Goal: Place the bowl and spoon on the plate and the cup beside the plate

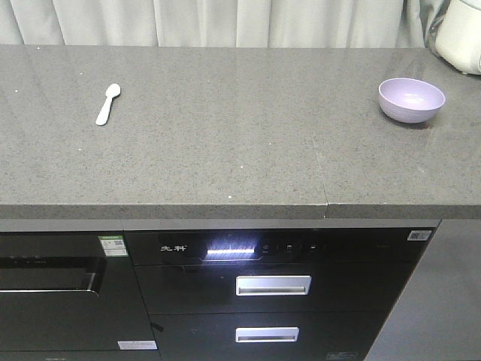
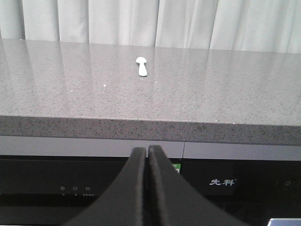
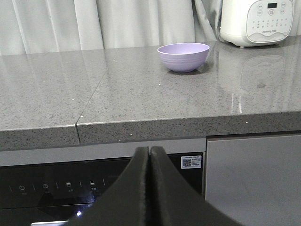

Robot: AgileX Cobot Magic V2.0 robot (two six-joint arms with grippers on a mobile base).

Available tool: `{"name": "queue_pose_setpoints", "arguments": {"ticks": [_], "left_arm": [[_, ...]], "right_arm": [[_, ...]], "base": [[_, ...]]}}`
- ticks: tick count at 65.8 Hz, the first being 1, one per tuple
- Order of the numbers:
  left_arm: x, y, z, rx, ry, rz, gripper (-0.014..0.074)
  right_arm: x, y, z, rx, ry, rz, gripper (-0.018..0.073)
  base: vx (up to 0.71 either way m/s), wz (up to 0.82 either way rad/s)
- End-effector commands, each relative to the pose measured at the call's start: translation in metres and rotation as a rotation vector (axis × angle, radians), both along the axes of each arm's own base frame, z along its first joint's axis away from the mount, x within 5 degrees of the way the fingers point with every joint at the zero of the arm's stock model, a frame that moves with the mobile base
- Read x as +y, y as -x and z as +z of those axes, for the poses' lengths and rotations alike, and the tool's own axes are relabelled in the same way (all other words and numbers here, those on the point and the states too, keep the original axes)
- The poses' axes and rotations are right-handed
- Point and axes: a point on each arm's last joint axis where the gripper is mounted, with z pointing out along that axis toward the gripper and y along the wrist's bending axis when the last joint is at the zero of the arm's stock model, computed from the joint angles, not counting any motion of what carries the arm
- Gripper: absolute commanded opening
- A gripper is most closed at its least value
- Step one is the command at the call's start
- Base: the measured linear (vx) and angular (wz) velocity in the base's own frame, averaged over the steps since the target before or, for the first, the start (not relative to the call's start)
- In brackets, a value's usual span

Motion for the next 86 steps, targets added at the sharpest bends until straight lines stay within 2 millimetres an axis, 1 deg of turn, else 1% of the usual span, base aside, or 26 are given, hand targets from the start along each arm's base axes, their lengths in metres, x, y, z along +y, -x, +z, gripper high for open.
{"name": "queue_pose_setpoints", "arguments": {"ticks": [1,86], "left_arm": [[-0.0001,-0.0003,-0.0029,-0.057,0.010,0.000,-0.0006],[-0.0001,-0.0003,-0.0029,-0.057,0.010,0.000,-0.0006]], "right_arm": [[0.0000,0.0000,0.0017,-0.068,0.015,0.001,-0.0005],[0.0000,0.0000,0.0017,-0.068,0.015,0.001,-0.0005]], "base": [[0.04,0.00],[0.04,-0.01]]}}
